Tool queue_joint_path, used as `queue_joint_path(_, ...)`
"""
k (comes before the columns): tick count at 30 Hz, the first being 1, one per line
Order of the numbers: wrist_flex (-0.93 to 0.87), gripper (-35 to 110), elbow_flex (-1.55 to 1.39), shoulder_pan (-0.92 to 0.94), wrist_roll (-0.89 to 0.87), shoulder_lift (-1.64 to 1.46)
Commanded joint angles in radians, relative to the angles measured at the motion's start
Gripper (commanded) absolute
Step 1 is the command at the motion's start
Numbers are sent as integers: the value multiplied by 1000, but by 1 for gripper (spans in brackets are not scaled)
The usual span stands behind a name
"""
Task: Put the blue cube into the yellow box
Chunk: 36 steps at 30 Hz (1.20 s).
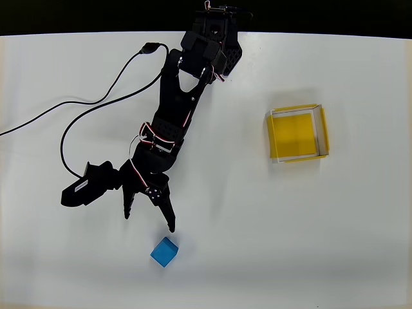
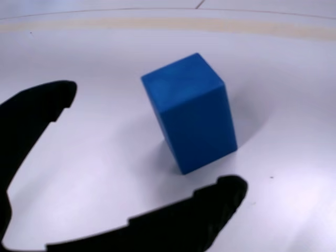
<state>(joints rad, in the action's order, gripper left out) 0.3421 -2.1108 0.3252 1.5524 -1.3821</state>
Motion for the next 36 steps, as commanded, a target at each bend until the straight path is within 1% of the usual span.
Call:
queue_joint_path(1,58,57,202,-2,-2,17)
queue_joint_path(15,49,58,589,-72,14,359)
queue_joint_path(30,55,58,701,-133,23,499)
queue_joint_path(36,51,52,727,-140,21,526)
